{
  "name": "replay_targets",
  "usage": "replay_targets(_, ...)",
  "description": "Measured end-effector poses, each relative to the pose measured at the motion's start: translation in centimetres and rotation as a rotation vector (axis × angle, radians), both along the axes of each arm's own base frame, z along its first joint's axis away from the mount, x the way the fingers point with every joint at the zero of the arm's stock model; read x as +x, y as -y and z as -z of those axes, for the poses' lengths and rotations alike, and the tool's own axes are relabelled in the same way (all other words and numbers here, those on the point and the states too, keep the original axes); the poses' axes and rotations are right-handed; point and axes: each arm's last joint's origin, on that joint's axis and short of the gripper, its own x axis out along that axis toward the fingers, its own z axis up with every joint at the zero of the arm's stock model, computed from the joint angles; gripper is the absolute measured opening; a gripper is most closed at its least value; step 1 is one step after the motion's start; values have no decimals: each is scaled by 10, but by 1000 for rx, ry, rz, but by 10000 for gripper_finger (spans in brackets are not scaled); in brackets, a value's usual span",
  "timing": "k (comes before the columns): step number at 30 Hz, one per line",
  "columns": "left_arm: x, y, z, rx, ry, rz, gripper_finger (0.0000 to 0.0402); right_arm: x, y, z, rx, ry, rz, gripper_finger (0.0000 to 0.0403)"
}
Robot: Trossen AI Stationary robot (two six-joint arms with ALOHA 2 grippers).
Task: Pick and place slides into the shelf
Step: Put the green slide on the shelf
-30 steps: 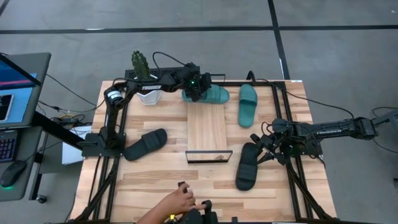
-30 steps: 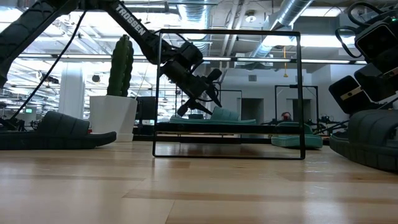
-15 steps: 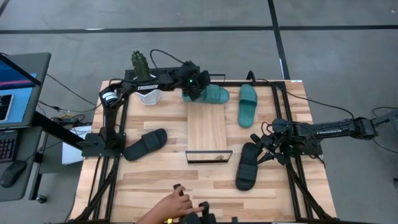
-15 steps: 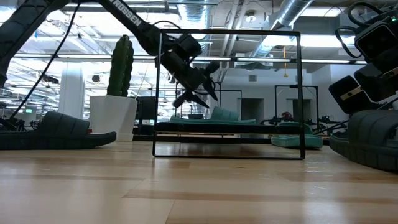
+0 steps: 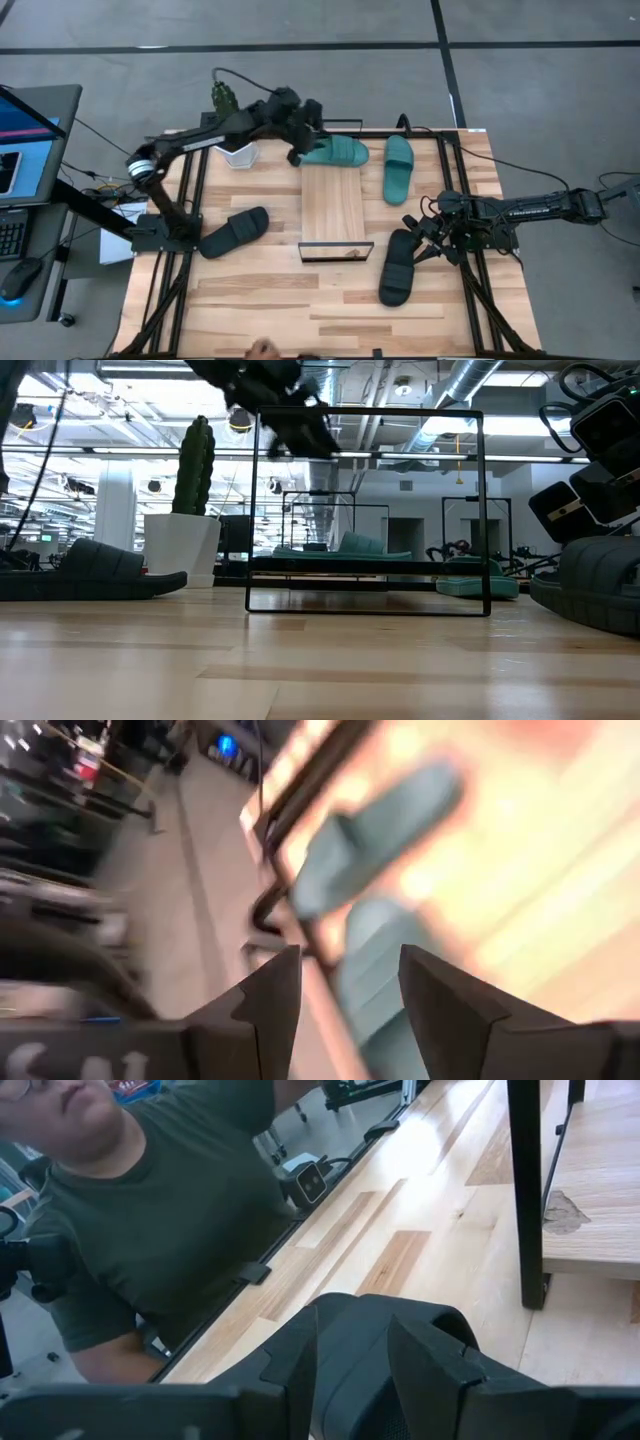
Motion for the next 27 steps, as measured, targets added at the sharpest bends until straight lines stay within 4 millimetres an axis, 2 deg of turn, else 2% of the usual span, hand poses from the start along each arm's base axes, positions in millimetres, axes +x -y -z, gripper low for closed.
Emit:
replay_targets(6,-34,32,-36,-535,36,89,160,0,0,0,0,0,0,114)
replay_targets(12,-56,57,-42,-747,-29,284,160,0,0,0,0,1,0,114)
replay_targets(16,-63,73,-29,-809,-37,380,146,0,0,0,0,0,0,114)
replay_targets(21,-72,90,-3,-847,26,425,97,0,0,0,0,1,0,114)
replay_targets(24,-85,97,12,-840,80,448,72,0,0,0,0,0,0,114)
replay_targets(27,-101,105,22,-809,144,545,57,0,0,0,0,1,0,114)
